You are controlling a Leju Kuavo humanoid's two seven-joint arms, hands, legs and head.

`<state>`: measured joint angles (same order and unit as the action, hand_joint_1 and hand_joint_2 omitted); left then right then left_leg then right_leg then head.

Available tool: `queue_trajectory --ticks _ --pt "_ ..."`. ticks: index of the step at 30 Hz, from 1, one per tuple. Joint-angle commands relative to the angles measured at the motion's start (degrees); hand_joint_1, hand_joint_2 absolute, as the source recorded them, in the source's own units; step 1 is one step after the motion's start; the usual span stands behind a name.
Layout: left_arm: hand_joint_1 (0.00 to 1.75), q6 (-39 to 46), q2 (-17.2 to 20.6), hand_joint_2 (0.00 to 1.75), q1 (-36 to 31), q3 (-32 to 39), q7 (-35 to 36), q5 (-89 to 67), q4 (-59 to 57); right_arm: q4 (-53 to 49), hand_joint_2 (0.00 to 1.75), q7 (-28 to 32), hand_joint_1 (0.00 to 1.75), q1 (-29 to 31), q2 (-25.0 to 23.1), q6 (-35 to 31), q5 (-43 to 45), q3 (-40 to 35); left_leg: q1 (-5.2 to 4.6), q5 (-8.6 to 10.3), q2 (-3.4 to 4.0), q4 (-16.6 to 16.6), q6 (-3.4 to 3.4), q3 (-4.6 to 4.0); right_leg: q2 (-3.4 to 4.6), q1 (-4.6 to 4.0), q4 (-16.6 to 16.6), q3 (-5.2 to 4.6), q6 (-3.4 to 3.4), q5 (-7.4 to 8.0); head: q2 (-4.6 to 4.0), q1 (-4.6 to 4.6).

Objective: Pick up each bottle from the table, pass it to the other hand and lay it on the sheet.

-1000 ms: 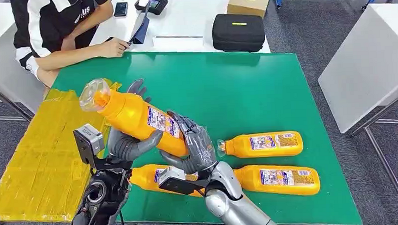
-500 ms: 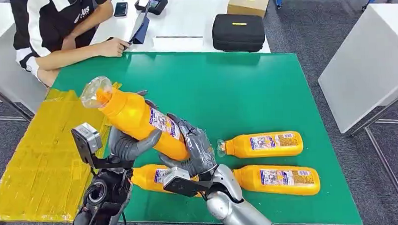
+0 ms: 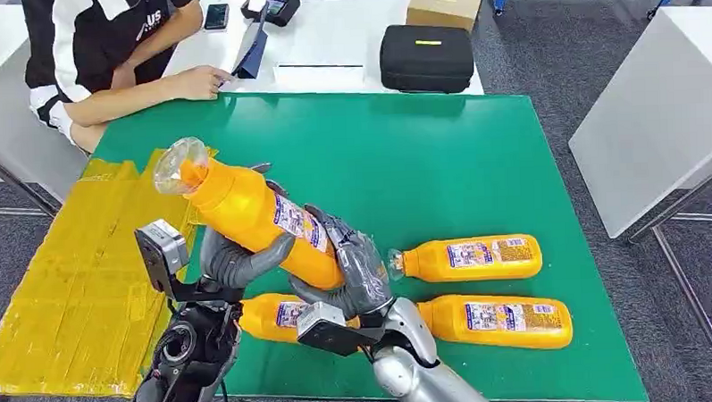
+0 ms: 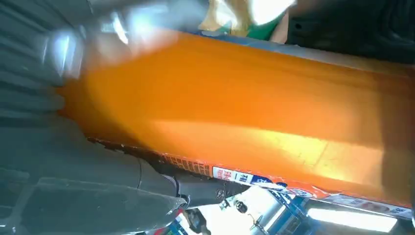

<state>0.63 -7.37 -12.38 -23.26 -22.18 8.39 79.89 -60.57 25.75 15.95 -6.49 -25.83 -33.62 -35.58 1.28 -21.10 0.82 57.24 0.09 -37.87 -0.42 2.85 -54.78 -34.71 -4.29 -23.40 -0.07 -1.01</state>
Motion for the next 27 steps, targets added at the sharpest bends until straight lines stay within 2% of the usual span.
queue_trajectory --ticks 1,16,17,18,19,20,24,25,27 --pt "1.75 0.5 1.4 1.75 -2.5 0.7 0.5 0.1 -4.8 -1.2 1.75 0.8 1.75 0.9 1.1 -0.3 -0.3 -1.5 0.01 -0.12 -0.07 0.0 0.03 0.28 0.00 -0.04 0.0 0.27 0.31 -0.12 0.00 -0.02" --pt "1.75 0.5 1.4 1.75 -2.5 0.7 0.5 0.1 -4.8 -1.2 1.75 0.8 1.75 0.9 1.1 -0.3 -0.3 -1.5 0.00 -0.05 -0.04 0.0 0.02 0.15 -0.01 -0.02 0.0 0.15 0.20 -0.05 0.00 0.00" --pt "1.75 7.7 4.9 1.75 -5.9 0.7 0.4 -7.1 -7.4 -8.4 1.75 8.0 0.00 -3.8 -2.4 -7.5 5.6 5.7 0.01 -0.10 -0.07 0.0 0.03 0.25 -0.01 -0.05 0.0 0.25 0.29 -0.10 0.00 0.00" --pt "1.75 29.3 6.5 1.75 -9.2 1.8 1.7 -28.7 -8.3 -20.5 1.75 9.5 0.00 -6.1 2.4 -13.7 6.1 6.8 0.00 -0.03 -0.04 0.0 0.02 0.13 -0.01 -0.02 0.0 0.12 0.18 -0.04 0.00 -0.02" --pt "1.75 27.4 8.1 1.75 -12.1 5.2 1.1 -30.1 -9.9 -31.6 1.75 1.1 0.00 -8.0 6.4 -10.5 3.6 6.5 0.00 0.01 -0.21 0.0 0.00 0.00 -0.18 -0.02 -0.1 0.04 0.20 -0.07 0.00 0.00" --pt "1.75 25.4 7.9 1.75 -12.9 7.5 0.2 -30.4 -10.7 -35.7 1.75 -1.3 0.00 -9.1 7.1 -9.0 2.5 7.3 0.02 -0.02 -0.37 0.1 -0.01 0.01 -0.32 -0.05 -0.2 0.05 0.32 -0.16 0.00 -0.04" --pt "1.75 24.6 6.4 1.75 -12.1 8.5 0.0 -32.2 -10.5 -33.7 1.75 0.3 0.00 -9.0 6.1 -10.2 2.5 7.3 0.01 -0.02 0.00 0.0 0.01 0.06 -0.10 -0.05 -0.1 0.00 0.27 -0.02 0.00 0.07" --pt "1.75 24.7 6.4 1.75 -12.0 8.5 0.0 -32.3 -10.5 -33.6 1.75 0.4 0.00 -9.0 6.0 -10.3 2.5 7.2 0.03 -0.13 0.02 0.0 0.01 0.24 -0.03 -0.08 -0.1 0.16 0.41 -0.07 0.00 0.07" --pt "1.75 24.9 6.0 1.75 -11.9 8.3 0.3 -32.9 -10.7 -32.5 1.75 1.3 0.00 -8.9 5.8 -11.0 2.8 7.0 -0.02 0.04 -0.08 0.0 0.03 0.08 -0.17 -0.01 0.0 0.06 0.27 -0.04 0.00 0.15"
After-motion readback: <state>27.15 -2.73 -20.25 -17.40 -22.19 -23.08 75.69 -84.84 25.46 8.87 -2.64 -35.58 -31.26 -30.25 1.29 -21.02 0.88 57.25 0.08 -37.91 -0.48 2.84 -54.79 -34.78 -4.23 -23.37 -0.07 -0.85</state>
